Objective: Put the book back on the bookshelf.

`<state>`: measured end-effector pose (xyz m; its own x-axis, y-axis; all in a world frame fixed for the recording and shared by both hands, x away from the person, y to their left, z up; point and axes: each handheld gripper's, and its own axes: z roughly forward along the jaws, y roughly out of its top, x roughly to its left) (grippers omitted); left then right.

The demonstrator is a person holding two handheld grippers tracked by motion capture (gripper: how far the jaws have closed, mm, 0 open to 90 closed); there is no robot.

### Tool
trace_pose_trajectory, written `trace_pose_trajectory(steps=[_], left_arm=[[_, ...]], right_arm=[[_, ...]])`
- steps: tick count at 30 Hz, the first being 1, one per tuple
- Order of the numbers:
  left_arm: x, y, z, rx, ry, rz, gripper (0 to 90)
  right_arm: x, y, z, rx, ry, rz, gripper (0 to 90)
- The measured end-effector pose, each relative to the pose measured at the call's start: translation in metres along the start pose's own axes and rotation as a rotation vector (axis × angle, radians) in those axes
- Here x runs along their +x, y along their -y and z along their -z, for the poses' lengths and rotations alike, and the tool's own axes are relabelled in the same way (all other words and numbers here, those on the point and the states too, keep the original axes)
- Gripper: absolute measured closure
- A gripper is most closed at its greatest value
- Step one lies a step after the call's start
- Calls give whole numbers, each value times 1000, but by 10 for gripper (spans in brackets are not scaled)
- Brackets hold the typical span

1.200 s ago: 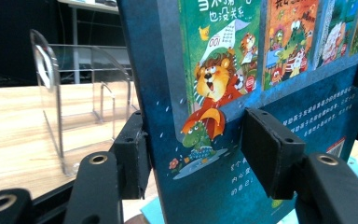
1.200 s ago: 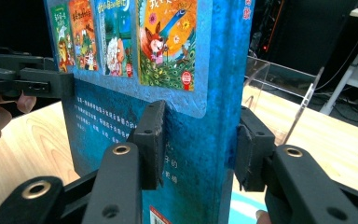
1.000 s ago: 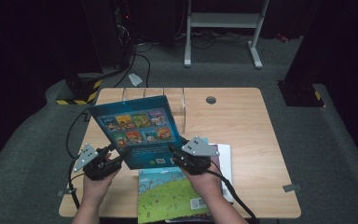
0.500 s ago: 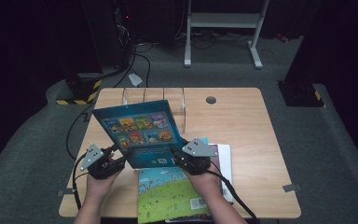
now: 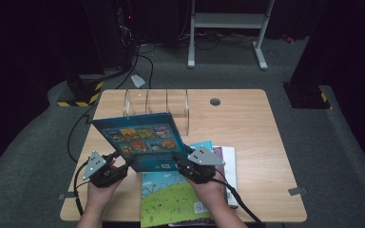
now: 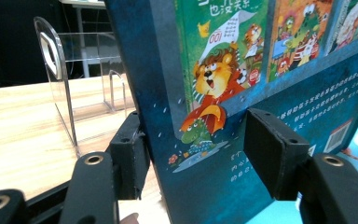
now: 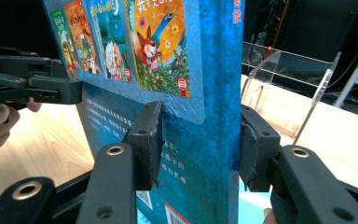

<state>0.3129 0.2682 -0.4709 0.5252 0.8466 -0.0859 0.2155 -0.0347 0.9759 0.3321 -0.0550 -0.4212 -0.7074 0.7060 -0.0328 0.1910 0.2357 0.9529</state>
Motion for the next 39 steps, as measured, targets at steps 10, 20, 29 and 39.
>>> trace_pose_trajectory(steps=[10, 20, 29, 39], left_arm=[[2, 0, 5, -6, 16, 40, 378], [9, -1, 7, -10, 3, 67, 326], [13, -3, 7, -6, -1, 73, 289], [15, -5, 3, 3, -7, 67, 244]], right_arm=[[9, 0, 5, 8, -57, -16, 481], [17, -10, 5, 7, -104, 13, 535], [21, -8, 6, 11, -134, 15, 623], [23, -7, 8, 13, -158, 38, 730]])
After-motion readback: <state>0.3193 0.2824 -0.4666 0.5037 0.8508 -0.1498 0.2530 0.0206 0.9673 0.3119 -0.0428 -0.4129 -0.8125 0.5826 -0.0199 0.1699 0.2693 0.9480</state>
